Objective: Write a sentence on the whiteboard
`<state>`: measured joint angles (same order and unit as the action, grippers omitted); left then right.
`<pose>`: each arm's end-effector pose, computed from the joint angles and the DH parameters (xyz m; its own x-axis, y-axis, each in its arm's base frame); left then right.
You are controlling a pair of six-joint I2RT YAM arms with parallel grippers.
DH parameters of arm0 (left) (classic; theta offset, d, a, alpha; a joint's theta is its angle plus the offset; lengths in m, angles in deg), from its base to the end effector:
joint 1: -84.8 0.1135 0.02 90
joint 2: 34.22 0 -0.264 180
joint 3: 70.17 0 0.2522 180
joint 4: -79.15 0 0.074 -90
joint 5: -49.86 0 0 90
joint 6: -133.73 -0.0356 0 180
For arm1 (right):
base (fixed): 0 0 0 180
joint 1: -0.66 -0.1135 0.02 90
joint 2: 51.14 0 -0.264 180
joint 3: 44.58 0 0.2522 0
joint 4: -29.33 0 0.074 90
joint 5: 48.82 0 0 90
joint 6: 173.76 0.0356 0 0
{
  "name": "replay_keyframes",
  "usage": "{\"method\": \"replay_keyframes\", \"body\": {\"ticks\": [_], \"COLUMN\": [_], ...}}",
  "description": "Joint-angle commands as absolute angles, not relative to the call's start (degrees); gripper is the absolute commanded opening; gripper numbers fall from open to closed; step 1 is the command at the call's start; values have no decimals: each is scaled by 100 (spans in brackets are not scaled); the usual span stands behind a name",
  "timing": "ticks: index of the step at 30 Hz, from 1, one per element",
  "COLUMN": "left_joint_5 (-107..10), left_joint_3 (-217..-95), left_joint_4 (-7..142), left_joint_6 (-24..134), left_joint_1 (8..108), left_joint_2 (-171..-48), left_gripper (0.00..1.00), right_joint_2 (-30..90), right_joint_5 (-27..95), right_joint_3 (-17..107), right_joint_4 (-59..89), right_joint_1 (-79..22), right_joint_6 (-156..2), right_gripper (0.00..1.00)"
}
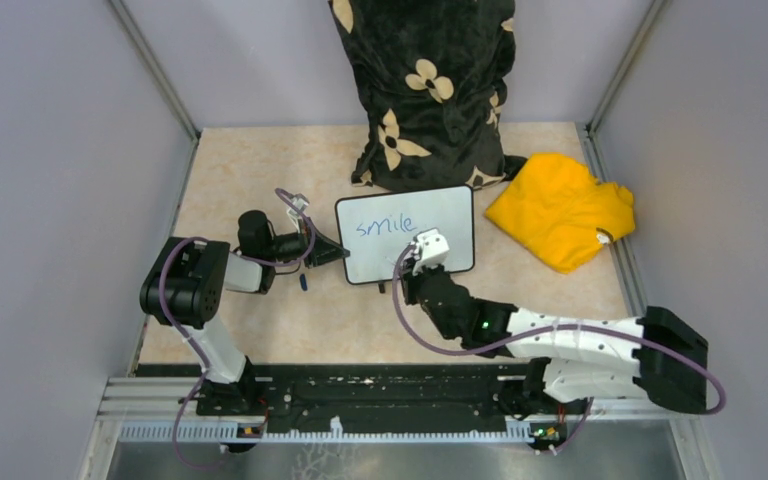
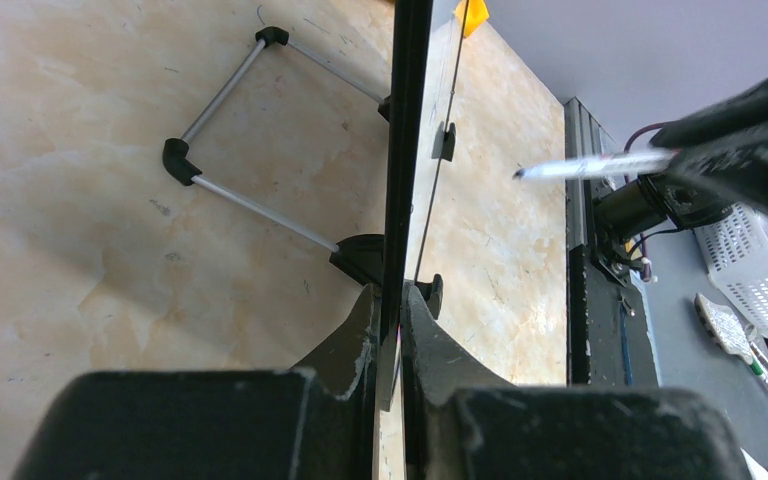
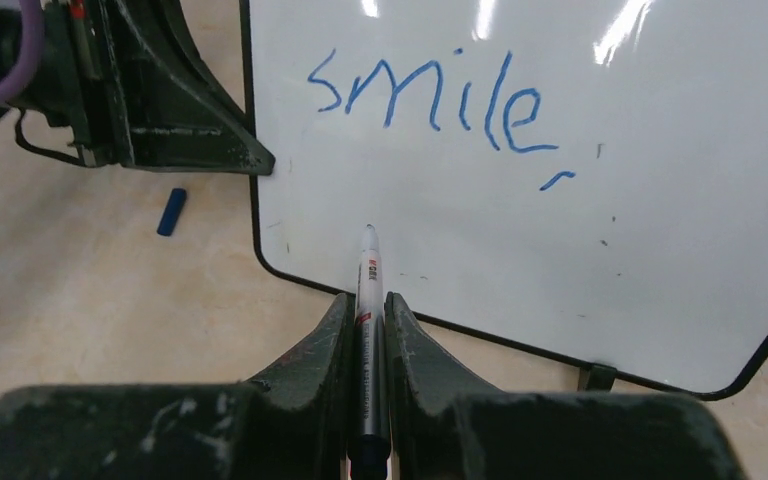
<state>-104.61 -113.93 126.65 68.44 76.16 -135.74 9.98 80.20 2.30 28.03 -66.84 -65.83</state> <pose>0.2870 -0.0761 0.1430 -0.5540 -0.0980 -0.8267 0.7827 0.2771 -0.5573 0.1106 0.2084 0.2554 -0.2471 0.0286 -0.9686 -0.4305 0.8923 0.1361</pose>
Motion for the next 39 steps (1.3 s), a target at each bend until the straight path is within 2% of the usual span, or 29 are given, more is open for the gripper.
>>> {"method": "replay_keyframes", "body": {"ticks": [1, 7, 19, 39], "left_joint_5": [-10395, -10391, -10386, -10386], "left_joint_3": [-11451, -11451, -11451, -11456], "left_joint_4": [12489, 12489, 12483, 12464], "left_joint_6": [6764, 6764, 6755, 6755], "left_joint_1": [7566, 7558, 7549, 7540], "left_joint_2": [-13722, -13724, -13722, -13723], "left_gripper": [0, 0, 0, 0], "right_joint_2": [1654, 2326, 3118, 3229], "right_joint_5": [8415, 8559, 8518, 8597], "right_joint_3": [573, 827, 1297, 1387], "right_joint_4": [3613, 4220, 4097, 3693], "right_joint_1": [-6959, -7146, -7176, -7172], "right_joint_6": [-6866, -7091, -7079, -6944], "right_gripper": [0, 0, 0, 0]}}
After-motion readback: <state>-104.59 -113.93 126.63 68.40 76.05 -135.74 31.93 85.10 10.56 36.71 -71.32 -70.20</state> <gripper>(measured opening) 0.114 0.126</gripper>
